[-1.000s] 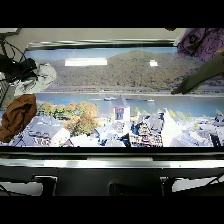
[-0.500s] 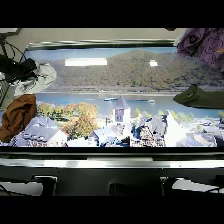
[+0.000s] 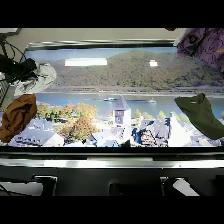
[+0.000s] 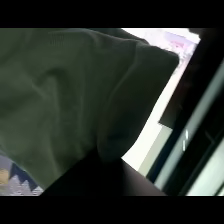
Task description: Fold the clothes and pants, and hang the long-sleeved shirts on hangers.
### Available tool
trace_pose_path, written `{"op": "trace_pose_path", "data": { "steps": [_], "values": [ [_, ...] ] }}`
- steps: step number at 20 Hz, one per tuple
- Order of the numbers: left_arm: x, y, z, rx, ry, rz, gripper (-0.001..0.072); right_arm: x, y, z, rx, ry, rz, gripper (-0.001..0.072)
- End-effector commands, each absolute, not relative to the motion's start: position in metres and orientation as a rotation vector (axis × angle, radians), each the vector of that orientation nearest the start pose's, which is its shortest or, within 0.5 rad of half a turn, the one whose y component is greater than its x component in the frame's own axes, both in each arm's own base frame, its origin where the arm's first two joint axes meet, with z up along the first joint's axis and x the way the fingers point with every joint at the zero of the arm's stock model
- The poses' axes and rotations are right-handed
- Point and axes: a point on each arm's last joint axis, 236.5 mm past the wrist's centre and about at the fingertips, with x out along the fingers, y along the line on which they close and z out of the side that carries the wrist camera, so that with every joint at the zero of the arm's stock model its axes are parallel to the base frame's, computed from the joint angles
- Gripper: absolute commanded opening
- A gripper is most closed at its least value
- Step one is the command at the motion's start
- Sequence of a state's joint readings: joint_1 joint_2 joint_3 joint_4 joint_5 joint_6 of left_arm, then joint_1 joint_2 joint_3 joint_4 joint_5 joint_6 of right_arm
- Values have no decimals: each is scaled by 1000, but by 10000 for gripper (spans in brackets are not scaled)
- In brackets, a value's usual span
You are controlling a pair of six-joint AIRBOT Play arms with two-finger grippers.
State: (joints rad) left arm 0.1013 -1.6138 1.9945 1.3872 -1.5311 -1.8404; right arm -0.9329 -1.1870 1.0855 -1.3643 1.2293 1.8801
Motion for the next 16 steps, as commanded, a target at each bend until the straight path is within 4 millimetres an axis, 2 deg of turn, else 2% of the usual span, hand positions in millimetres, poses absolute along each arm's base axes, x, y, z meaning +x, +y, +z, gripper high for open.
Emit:
{"op": "trace_pose_path", "data": {
  "steps": [1, 5, 10, 16],
  "values": [
    [478, 6, 141, -409, 1148, 86, 17, 204, -240, -6, 1012, 1094, -951, 26],
    [477, 6, 140, -409, 1153, 86, 17, 177, -240, -19, 951, 1152, -1022, 27],
    [477, 6, 140, -409, 1153, 86, 17, 162, -233, -31, 954, 1210, -1055, 25],
    [477, 5, 140, -407, 1153, 85, 17, 141, -234, -31, 917, 1278, -1115, 27]
  ]
}}
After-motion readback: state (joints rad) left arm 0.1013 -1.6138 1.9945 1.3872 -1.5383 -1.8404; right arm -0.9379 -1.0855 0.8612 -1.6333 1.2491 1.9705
